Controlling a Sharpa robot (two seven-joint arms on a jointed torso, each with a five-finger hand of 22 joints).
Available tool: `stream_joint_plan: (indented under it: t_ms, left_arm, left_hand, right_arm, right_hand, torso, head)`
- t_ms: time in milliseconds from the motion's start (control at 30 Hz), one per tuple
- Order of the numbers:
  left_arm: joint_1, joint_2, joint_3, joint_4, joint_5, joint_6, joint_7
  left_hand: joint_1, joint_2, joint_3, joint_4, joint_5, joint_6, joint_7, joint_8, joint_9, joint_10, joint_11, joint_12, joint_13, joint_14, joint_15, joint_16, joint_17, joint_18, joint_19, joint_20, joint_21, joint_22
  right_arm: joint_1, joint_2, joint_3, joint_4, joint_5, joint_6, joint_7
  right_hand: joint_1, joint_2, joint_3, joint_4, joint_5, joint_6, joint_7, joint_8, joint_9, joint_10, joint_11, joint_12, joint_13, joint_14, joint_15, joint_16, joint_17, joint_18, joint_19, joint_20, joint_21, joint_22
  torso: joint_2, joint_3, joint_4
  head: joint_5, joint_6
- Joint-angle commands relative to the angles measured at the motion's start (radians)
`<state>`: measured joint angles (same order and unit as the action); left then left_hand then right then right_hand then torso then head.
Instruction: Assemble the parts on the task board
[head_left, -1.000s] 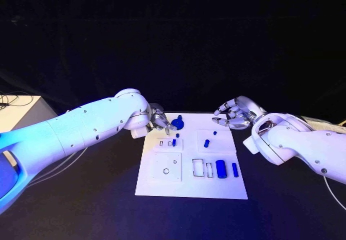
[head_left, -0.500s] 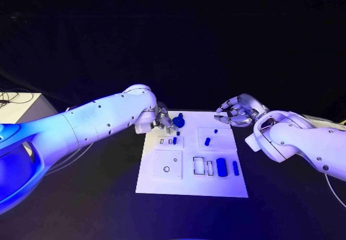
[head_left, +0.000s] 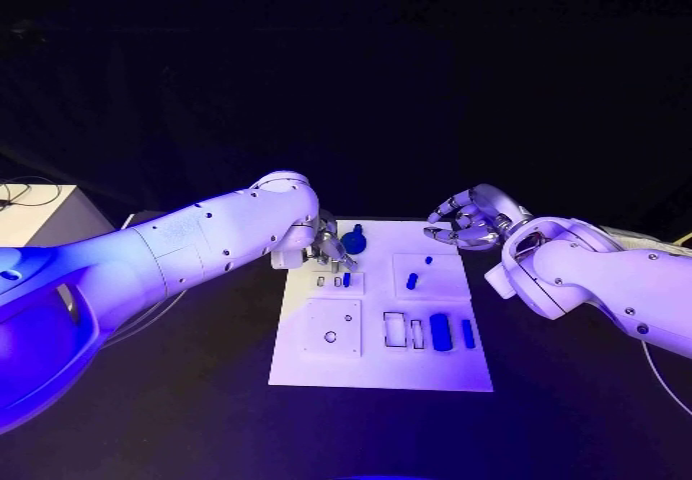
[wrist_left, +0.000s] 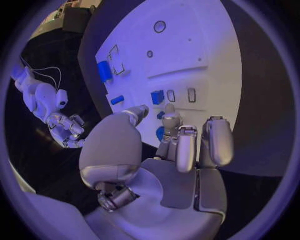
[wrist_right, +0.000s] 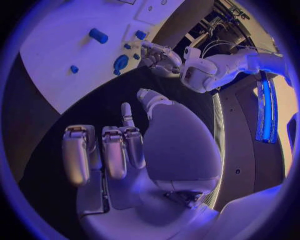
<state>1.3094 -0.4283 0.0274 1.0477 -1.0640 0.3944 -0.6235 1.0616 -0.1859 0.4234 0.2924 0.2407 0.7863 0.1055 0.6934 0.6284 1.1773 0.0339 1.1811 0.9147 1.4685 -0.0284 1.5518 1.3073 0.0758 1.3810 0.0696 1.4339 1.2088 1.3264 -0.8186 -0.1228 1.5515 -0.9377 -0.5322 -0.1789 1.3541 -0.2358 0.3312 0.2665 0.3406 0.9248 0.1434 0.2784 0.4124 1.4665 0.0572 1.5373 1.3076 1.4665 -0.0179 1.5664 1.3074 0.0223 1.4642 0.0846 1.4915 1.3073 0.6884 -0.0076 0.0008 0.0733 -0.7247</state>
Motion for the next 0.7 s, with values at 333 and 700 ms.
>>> stream_joint_plan:
  t_ms: [333,700]
  left_arm:
    - [0.001,0.011,-0.008,-0.007,0.019,0.023,-0.004]
    - [-0.001,0.017,-0.015,-0.012,0.037,0.021,-0.003]
  left_hand:
    - [-0.004,0.008,-0.004,0.001,-0.001,-0.010,0.003,-0.008,0.004,-0.013,0.000,-0.008,-0.003,0.082,0.001,-0.007,0.217,-0.001,-0.008,0.002,-0.005,-0.003]
    - [-0.001,0.007,-0.005,0.000,-0.001,-0.011,0.003,-0.010,0.006,-0.016,0.001,-0.010,-0.004,0.081,0.002,-0.007,0.216,0.000,-0.009,0.003,-0.006,-0.005]
  right_arm:
    - [0.001,0.004,0.001,-0.005,-0.002,-0.006,0.005]
    - [0.001,0.007,0.001,-0.007,-0.003,-0.004,0.004]
  right_hand:
    - [-0.014,0.002,-0.007,0.004,0.002,-0.014,0.000,0.000,0.003,0.065,0.003,-0.015,0.233,0.100,0.002,-0.004,0.246,0.003,0.070,-0.001,-0.019,0.188]
    - [-0.014,0.001,-0.008,0.004,0.002,-0.014,0.000,0.000,0.003,0.064,0.003,-0.017,0.232,0.099,0.003,-0.005,0.244,0.004,0.069,-0.001,-0.022,0.186]
  torso:
    - [0.001,-0.0024,0.0044]
    - [0.001,-0.0023,0.0057]
  head:
    - [-0.003,-0.002]
    - [-0.005,-0.007]
